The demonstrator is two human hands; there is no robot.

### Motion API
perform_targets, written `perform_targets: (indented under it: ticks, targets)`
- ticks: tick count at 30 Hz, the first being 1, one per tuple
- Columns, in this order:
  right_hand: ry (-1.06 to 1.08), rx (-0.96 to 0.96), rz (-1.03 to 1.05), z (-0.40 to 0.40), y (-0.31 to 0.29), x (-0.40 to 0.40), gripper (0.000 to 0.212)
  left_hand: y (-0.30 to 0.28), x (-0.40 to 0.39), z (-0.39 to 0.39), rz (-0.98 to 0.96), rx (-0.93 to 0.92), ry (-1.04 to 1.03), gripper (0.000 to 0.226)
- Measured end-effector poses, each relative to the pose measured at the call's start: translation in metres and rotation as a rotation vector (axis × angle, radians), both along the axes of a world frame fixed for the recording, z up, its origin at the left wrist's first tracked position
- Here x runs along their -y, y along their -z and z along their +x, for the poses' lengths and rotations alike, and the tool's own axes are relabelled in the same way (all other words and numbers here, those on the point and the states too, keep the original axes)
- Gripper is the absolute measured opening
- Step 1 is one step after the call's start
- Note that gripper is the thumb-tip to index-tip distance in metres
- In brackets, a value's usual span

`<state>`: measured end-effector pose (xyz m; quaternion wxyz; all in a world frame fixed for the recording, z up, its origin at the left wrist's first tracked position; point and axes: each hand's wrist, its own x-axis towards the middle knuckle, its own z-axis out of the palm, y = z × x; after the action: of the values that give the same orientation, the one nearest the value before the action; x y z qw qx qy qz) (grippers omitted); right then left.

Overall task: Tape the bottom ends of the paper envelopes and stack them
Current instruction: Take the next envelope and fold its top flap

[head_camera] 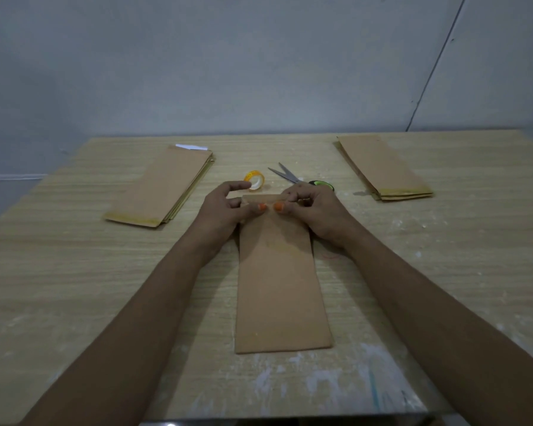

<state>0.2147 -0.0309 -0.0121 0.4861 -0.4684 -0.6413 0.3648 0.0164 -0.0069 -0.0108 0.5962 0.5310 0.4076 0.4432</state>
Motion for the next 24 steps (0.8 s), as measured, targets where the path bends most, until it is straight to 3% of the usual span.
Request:
perform_targets:
  ticks: [4,12,19,22,24]
  targets:
    - [0.014,0.034,-0.009,0.0009,0.0025,-0.0009,0.016,0.0017,-0.0018,0.0019,0.022,0.004,-0.032,0.048]
    - [0.091,-0.017,-0.023,-0.0001,0.0026,-0.0015,0.013,-0.0025,0.0051,-0.0001,0.025,-0.012,0.048,0.046]
    - [0.095,0.081,-0.105,0.0021,0.0029,-0.0026,0.017,0.0001,0.005,-0.0001,0.073,-0.026,0.083,0.053]
    - [0.014,0.098,-0.088,0.0057,0.0009,-0.0002,0.017,0.0014,0.0039,-0.0031,0.141,-0.097,0.117,0.053]
    - [-0.018,0.12,-0.071,0.0068,0.0006,0.0009,0.022,0.0016,0.0042,-0.0036,0.189,-0.176,0.148,0.042]
